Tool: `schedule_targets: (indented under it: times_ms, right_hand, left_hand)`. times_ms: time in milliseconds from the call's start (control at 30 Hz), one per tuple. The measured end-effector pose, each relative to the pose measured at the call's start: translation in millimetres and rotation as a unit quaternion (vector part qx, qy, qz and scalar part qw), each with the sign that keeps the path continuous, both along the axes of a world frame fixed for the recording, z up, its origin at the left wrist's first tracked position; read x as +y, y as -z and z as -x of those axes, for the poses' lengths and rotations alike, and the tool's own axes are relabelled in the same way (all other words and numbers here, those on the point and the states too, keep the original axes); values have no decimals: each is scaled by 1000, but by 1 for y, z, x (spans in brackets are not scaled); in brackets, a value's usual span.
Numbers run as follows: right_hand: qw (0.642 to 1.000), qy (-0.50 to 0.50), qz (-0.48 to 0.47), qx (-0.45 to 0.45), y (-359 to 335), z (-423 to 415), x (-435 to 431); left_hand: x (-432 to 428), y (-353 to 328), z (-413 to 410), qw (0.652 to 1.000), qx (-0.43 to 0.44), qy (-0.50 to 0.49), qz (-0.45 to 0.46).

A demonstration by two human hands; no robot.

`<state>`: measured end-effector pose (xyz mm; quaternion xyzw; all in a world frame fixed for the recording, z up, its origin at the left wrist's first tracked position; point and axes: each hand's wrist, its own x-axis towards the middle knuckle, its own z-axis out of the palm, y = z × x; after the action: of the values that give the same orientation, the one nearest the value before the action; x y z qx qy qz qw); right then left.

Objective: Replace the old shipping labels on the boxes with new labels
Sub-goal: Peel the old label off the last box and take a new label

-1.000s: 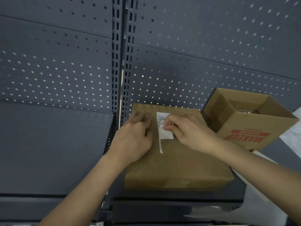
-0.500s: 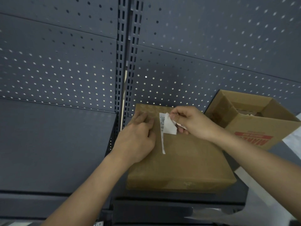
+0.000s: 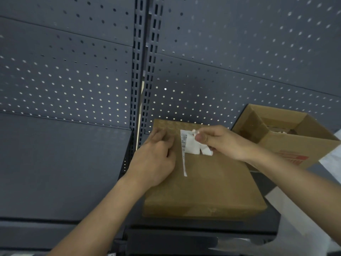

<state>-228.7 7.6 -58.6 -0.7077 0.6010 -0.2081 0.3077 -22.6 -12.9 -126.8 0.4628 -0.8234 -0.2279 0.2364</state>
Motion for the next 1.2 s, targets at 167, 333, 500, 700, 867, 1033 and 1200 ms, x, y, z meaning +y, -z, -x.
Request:
schedule_targets:
  times_ms: [167,333,500,700,867,1033,1200]
  right_hand:
    - [998,37,57,0,16,-5,-4]
    - [988,99,113,21,25,-7,-8]
    - [984,131,121,23,27,-11,-5]
    - [973,185,139,-26,29,-7,-8]
    - [970,194,148,-7,26,-4,-15]
    - [959,225,107,-138,19,-1,-23]
    - [934,226,13,-277,10,0,-22]
  left_hand:
    - [-1,3,0,1000,3,-1,9]
    - [-2,3,0,1000,6,0,14]
    - [-1,3,-1,1000,12,0,18]
    - [1,-1,4,999,-14,2,28]
    - [1,-1,2,999,-22,5,31]
    - [2,-2,3,1000,-20,3,24]
    - [3,-1,4,1000,-14,-2,27]
